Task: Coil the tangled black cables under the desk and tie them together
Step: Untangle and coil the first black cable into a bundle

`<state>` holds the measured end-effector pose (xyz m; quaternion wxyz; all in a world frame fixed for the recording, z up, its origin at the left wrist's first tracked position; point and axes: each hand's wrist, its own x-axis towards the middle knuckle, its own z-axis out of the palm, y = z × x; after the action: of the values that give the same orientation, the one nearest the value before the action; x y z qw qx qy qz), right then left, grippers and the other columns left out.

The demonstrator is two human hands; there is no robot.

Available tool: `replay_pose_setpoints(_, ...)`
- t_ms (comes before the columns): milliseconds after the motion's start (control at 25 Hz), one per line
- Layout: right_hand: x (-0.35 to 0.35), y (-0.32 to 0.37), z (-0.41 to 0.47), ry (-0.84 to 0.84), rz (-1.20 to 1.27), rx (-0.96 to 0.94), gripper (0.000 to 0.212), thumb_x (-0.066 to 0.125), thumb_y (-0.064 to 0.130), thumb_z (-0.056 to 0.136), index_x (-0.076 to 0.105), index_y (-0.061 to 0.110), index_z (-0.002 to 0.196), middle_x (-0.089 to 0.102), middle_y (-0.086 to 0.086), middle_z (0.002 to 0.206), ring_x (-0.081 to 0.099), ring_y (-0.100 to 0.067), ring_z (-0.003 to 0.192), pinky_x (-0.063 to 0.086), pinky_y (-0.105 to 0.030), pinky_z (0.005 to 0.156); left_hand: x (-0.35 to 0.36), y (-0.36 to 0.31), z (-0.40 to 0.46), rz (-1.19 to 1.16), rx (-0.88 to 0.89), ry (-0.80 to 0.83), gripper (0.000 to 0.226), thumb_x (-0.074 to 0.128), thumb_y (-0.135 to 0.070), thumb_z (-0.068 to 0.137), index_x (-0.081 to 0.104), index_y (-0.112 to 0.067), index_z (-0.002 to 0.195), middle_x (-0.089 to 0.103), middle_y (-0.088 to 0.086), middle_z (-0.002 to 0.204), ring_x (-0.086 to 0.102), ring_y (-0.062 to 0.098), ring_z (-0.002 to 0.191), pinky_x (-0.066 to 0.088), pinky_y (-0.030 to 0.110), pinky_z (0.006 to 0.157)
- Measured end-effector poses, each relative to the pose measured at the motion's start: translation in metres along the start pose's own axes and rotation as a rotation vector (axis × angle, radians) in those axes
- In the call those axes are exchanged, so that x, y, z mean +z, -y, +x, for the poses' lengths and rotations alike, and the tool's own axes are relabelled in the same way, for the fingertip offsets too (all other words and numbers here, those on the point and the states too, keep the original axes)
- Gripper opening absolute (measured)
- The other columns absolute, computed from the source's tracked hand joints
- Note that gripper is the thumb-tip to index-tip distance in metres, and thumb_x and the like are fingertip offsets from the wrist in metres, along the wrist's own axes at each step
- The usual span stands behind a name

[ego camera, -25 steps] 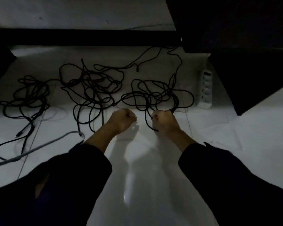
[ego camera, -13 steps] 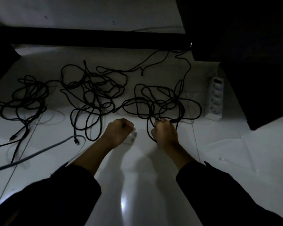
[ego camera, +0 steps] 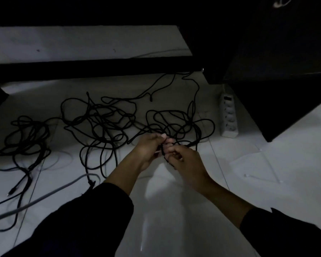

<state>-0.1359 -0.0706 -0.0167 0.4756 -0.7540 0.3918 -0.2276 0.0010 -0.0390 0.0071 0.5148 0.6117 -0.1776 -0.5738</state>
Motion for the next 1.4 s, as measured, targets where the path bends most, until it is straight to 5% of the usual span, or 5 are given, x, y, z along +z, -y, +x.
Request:
replay_pose_setpoints(440, -0.051, 0.054, 0.015, -0.161, -0.161, -0.324, 0.021, 0.056, 0.002, 0.092, 0.071, 0.012, 0.103, 0.063, 0.007, 0.094, 0.062, 0.000, 0.086, 0.045, -0.010, 0.075, -0.016, -0.036, -0.034, 0.524, 0.173, 0.118, 0.020, 0.050, -0.021, 0.099, 0.058, -0.010, 0.084, 0.052, -0.004, 0.067, 0.032, 0.008, 0.052, 0.026, 0.018, 0.045)
replay_pose_setpoints(640, -0.060, 0.071, 0.044, 0.133, -0.507, -0.588, 0.069, 0.042, -0.017, 0.079, 0.057, 0.023, 0.132, 0.045, -0.008, 0.141, 0.042, -0.023, 0.126, 0.036, -0.027, 0.103, -0.026, -0.052, -0.056, 0.686, 0.213, 0.227, 0.030, 0.052, -0.027, 0.098, 0.058, -0.023, 0.069, 0.050, -0.016, 0.052, 0.032, 0.004, 0.048, 0.027, 0.018, 0.047)
replay_pose_setpoints(800, -0.055, 0.067, 0.068, 0.345, -0.694, -0.673, 0.049, 0.059, -0.001, 0.087, 0.061, 0.028, 0.127, 0.027, -0.002, 0.157, 0.032, -0.028, 0.137, 0.030, -0.032, 0.107, -0.033, -0.057, -0.064, 0.680, 0.214, 0.282, 0.032, 0.054, -0.032, 0.096, 0.059, -0.006, 0.078, 0.046, 0.002, 0.064, 0.030, 0.005, 0.048, 0.027, 0.018, 0.046)
replay_pose_setpoints(1000, -0.060, 0.050, 0.067, 0.216, -0.421, -0.645, 0.017, 0.059, 0.018, 0.092, 0.071, 0.010, 0.100, 0.068, -0.007, 0.114, 0.054, -0.012, 0.109, 0.039, -0.023, 0.091, -0.043, -0.057, -0.065, 0.534, 0.195, 0.236, 0.026, 0.054, -0.032, 0.094, 0.067, -0.016, 0.109, 0.049, -0.001, 0.065, 0.029, 0.005, 0.046, 0.024, 0.017, 0.043)
replay_pose_setpoints(1400, -0.072, 0.059, 0.045, -0.100, 0.055, -0.240, 0.014, 0.055, 0.026, 0.096, 0.063, 0.018, 0.088, 0.054, 0.003, 0.057, 0.050, -0.005, 0.048, 0.042, -0.021, 0.048, -0.038, -0.047, -0.048, 0.478, 0.248, -0.005, 0.020, 0.049, -0.035, 0.098, 0.062, -0.019, 0.098, 0.034, -0.004, 0.064, 0.028, 0.008, 0.052, 0.025, 0.020, 0.047)
